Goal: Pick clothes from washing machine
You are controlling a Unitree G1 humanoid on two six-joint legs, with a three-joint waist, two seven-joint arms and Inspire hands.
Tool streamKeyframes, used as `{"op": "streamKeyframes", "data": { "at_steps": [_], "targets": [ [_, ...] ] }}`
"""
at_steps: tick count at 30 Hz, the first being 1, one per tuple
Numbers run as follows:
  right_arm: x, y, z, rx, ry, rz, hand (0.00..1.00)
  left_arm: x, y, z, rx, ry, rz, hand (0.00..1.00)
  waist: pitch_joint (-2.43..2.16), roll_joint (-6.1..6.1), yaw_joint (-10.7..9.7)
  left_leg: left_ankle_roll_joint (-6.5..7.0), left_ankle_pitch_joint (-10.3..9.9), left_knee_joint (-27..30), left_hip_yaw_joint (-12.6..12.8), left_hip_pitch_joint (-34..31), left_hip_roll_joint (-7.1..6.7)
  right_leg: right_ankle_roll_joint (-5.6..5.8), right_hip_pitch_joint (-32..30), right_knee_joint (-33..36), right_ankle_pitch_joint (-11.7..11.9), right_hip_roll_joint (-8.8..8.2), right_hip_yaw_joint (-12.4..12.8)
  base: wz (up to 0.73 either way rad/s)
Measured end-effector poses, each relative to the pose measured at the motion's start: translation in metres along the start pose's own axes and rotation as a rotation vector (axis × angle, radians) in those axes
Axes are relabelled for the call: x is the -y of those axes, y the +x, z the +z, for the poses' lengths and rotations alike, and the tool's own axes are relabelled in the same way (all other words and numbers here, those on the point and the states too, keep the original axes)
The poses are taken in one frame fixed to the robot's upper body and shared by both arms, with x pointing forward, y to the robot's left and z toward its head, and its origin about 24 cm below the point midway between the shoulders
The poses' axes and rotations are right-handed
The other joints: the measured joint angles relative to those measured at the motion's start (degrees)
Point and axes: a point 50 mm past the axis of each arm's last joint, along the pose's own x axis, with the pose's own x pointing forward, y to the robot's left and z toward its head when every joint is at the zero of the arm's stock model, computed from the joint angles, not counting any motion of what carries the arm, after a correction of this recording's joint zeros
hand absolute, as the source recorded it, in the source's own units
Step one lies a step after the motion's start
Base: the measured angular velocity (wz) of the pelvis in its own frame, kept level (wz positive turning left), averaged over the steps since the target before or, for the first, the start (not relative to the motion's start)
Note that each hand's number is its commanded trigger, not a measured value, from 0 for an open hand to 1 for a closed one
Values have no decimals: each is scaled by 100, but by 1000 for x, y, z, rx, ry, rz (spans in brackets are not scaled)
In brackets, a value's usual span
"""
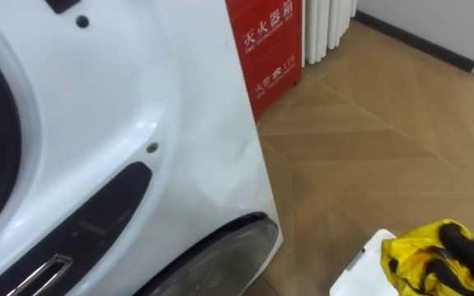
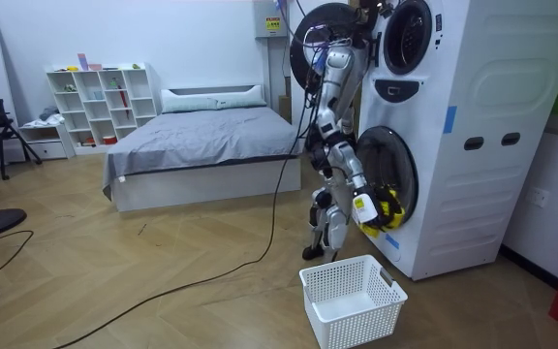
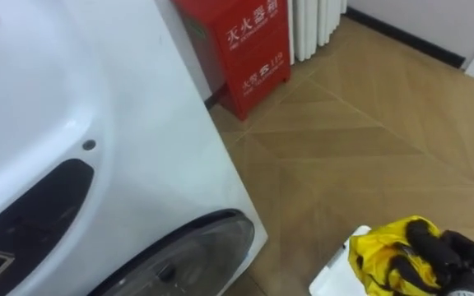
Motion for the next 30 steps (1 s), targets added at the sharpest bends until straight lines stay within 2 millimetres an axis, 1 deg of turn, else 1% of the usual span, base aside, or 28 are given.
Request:
{"op": "streamKeyframes", "data": {
  "at_steps": [2, 5, 7, 11, 16, 20, 24, 30],
  "targets": [
    [-1, 0, -1, -3, -8, 9, 0, 1, 0, 0, 4, 9, -2, 0, -4, 31, 11, -3, 1, 3, -42, 0, -3, -22, -6, 31, -38, -17, -52, 9],
    [-2, -1, -3, -8, -10, 11, 0, 1, 0, 0, 5, 14, -3, 0, -6, 39, 23, -22, 13, -4, -84, -6, -6, -47, -18, 54, -71, -22, -84, 6],
    [0, -1, -4, -12, -7, 4, 0, 1, 0, 1, 9, 13, -2, 0, -7, 37, 17, -29, 17, -2, -124, -7, -10, -65, -18, 85, -100, -39, -102, 11],
    [1, -1, -3, -10, 0, -2, 0, 1, 0, 2, 19, 10, -4, 0, -10, 4, 8, -38, 23, 2, -191, -7, -74, -71, -51, 252, -205, -92, -125, 10],
    [2, -1, -2, -4, 2, -10, 0, -1, -1, 1, 40, 7, -4, 0, -15, -47, -7, -37, 24, 14, -255, 0, -79, -65, -32, 242, -212, -105, -150, 5],
    [2, -1, 4, 17, -1, -2, 0, -2, -1, -1, 39, 8, -3, 0, -20, -85, -24, -37, 24, 15, -271, 39, -77, -64, 46, 225, -212, -108, -162, 0],
    [2, 0, 7, 27, 7, 9, 0, -2, -1, -1, 47, 7, -2, 0, -23, -101, -39, -37, 24, 32, -330, 40, -77, -64, 79, 214, -212, -119, -194, 6],
    [2, -1, 6, 26, 0, 15, 0, -2, -1, -1, 47, 7, -9, 0, -25, -111, -41, -37, 24, 24, -334, 127, -74, -64, 142, 195, -212, -122, -204, 0]
  ]
}}
